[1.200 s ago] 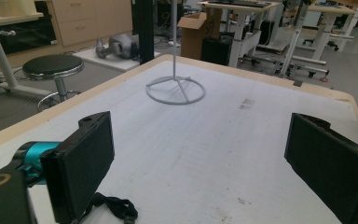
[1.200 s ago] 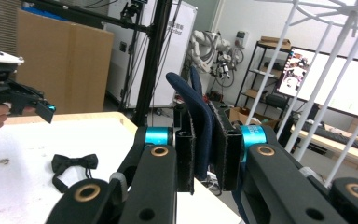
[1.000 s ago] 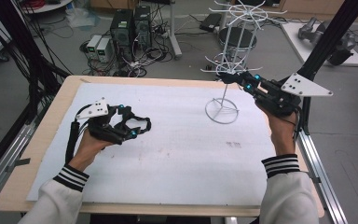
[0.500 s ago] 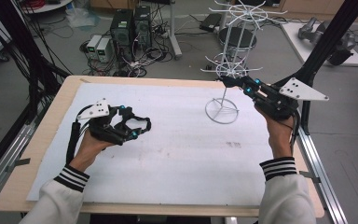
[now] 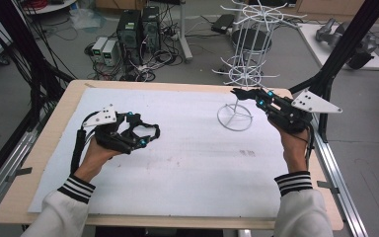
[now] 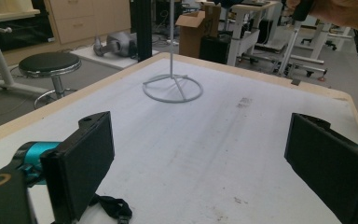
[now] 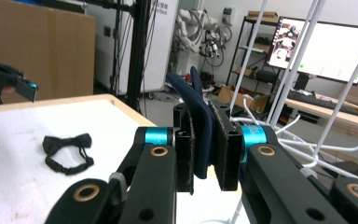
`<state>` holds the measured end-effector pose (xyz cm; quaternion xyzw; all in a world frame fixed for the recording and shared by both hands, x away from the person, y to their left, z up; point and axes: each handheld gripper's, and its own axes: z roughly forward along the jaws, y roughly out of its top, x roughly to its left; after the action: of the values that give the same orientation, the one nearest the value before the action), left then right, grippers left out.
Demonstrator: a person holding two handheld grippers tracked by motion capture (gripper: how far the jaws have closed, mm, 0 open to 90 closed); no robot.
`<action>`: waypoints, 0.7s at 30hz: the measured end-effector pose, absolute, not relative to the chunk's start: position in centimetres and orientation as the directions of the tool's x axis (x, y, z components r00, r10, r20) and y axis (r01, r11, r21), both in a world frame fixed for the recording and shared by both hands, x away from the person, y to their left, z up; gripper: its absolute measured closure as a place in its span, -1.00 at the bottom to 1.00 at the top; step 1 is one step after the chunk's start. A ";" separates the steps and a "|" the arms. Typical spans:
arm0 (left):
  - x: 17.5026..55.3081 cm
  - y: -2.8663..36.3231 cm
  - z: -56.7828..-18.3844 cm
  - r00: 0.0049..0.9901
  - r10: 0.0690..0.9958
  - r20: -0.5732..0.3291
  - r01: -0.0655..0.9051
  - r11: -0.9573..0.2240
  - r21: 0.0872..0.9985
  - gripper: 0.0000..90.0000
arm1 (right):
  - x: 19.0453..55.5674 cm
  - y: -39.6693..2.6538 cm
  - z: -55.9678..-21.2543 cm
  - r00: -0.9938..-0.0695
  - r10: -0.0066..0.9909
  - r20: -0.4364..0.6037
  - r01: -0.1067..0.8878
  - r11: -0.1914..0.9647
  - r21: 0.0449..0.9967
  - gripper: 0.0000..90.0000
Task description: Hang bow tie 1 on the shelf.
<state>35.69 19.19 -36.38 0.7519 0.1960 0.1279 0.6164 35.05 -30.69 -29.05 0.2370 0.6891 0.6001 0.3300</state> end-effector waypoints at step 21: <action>35.6 19.1 -36.3 0.892 0.450 -0.047 0.134 -0.163 0.977 -0.81 | 35.0 -30.9 -31.3 -0.660 0.744 -0.109 0.005 0.149 0.989 0.79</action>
<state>35.63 19.12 -36.33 0.7518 0.1941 0.1283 0.6169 35.02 -30.90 -31.34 0.2707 0.6910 0.5936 0.3112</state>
